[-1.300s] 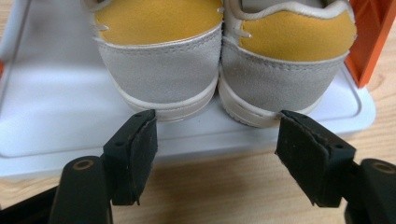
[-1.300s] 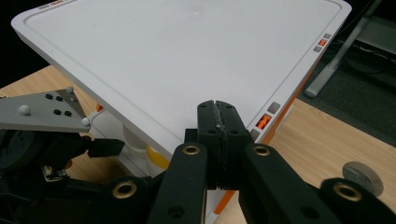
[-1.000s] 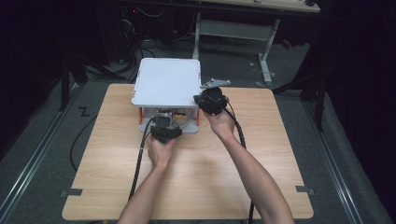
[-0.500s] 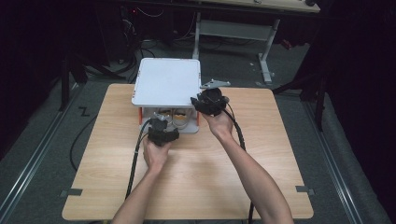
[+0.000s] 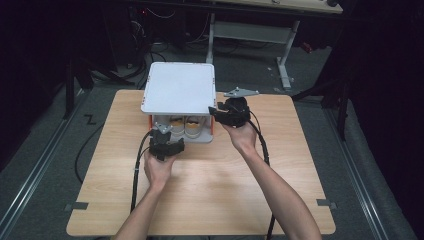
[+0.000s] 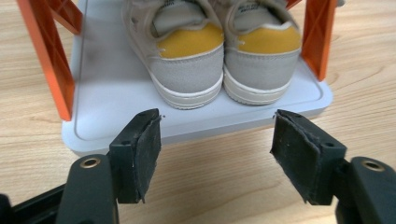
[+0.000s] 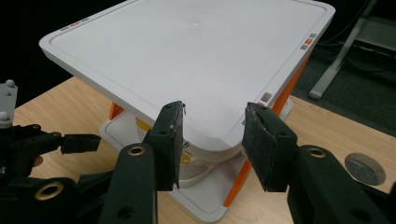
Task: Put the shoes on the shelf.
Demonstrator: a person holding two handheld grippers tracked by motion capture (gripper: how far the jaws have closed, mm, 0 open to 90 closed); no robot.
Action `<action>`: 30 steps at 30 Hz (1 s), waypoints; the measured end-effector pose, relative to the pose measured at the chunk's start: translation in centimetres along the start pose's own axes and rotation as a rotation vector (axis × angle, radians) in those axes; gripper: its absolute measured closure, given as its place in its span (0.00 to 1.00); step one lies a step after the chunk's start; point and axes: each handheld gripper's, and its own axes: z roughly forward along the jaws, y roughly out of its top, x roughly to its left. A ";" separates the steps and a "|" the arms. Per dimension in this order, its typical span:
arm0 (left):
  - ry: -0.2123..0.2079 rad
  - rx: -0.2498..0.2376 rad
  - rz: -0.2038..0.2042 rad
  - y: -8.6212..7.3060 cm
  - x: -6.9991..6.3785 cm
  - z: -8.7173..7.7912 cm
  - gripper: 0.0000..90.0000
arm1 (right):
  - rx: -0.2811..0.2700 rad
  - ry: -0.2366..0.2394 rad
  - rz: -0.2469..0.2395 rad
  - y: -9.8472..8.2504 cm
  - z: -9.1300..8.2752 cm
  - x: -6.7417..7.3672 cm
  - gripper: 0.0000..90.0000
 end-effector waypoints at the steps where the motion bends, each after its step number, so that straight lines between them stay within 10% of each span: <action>1: -0.004 -0.014 -0.001 0.2 0.0 -0.7 0.37 | -0.001 0.007 0.009 -0.1 -0.4 -0.2 0.63; 30: -0.087 -0.164 0.010 1.1 0.6 -8.3 0.34 | -0.118 0.047 0.110 -5.4 -10.8 -3.8 0.53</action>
